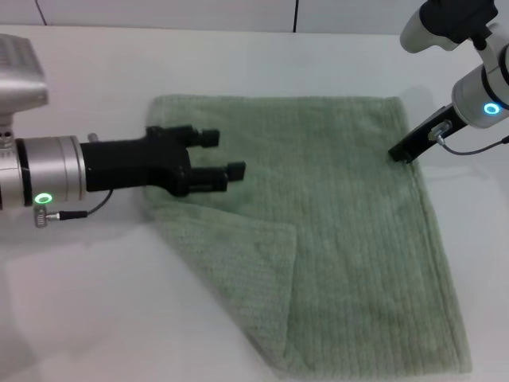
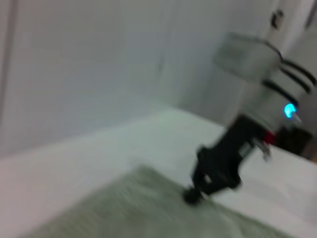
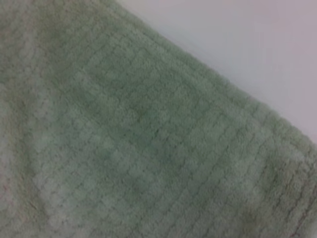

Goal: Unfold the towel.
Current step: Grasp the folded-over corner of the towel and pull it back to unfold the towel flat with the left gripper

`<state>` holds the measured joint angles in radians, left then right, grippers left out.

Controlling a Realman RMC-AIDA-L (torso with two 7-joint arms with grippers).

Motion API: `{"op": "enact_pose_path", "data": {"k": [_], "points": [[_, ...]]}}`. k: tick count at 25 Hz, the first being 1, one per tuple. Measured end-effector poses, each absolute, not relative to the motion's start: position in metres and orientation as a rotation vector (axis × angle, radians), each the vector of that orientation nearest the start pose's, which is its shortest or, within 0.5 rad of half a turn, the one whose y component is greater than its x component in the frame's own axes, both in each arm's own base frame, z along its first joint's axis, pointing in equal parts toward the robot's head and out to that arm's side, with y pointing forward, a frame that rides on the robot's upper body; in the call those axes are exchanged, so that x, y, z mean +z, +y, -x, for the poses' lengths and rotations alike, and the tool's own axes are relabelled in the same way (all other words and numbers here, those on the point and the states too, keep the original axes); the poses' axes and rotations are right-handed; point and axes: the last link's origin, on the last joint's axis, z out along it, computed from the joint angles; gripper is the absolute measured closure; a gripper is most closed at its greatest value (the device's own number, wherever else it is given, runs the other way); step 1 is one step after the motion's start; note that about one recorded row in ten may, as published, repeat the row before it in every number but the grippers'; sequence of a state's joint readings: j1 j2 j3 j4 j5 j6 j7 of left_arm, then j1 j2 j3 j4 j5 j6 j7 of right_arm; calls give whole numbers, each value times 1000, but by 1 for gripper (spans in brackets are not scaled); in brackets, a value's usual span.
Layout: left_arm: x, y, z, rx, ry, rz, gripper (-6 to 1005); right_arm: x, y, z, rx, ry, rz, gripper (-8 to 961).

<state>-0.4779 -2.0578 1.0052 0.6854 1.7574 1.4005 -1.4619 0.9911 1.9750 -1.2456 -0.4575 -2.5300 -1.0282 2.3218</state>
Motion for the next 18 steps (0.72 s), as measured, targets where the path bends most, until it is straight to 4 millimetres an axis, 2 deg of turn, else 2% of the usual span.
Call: {"op": "enact_pose_path", "data": {"k": [8,18], "points": [[-30,336,242,-516,-666,2878,201,-26,443,-220,-473,900,2501,954],[-47,335,235,-427,-649,2959,201,-27,445,-218,-474,896,2499,953]]}}
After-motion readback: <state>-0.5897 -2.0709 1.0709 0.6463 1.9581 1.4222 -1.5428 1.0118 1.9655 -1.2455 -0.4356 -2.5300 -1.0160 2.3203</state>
